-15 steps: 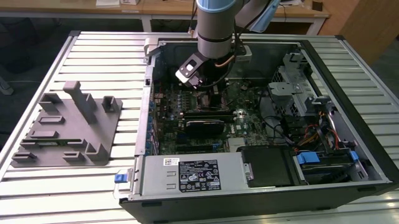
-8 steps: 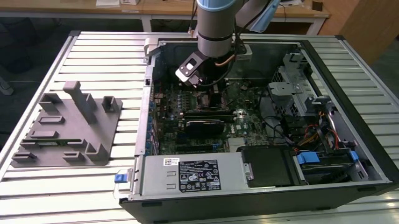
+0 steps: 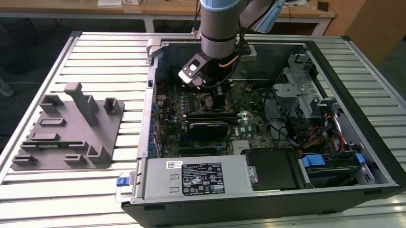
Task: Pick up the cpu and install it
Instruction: 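Place the cpu into insertion slot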
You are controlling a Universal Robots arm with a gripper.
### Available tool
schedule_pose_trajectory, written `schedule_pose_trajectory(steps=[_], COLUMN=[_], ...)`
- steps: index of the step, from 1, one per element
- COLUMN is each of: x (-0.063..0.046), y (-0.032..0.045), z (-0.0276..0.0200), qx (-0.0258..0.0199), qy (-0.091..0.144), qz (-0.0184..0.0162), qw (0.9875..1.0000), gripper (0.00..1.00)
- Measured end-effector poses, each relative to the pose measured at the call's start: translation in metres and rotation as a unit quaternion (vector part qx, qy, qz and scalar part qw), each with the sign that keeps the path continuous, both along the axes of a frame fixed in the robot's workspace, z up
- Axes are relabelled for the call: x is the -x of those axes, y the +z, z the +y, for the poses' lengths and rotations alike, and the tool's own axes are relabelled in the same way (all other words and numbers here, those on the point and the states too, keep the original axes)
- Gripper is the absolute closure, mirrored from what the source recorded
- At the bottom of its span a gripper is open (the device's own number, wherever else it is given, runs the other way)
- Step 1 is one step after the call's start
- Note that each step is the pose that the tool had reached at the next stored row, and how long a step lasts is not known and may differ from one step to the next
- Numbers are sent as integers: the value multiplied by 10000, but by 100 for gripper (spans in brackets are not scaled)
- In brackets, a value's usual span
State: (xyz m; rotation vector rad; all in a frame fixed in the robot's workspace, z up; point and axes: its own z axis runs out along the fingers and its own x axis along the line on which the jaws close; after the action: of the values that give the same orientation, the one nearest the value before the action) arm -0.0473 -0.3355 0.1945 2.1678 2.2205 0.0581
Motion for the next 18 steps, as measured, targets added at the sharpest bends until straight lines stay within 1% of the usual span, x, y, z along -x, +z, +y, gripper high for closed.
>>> schedule_pose_trajectory(steps=[3, 8, 18], x=[0, 0, 0], y=[14, 80, 175], z=[-1, 0, 0], qx=[2, 1, 0], qy=[0, 0, 0], qz=[1, 0, 0], qw=[10000, 10000, 10000], gripper=[39, 39, 39])
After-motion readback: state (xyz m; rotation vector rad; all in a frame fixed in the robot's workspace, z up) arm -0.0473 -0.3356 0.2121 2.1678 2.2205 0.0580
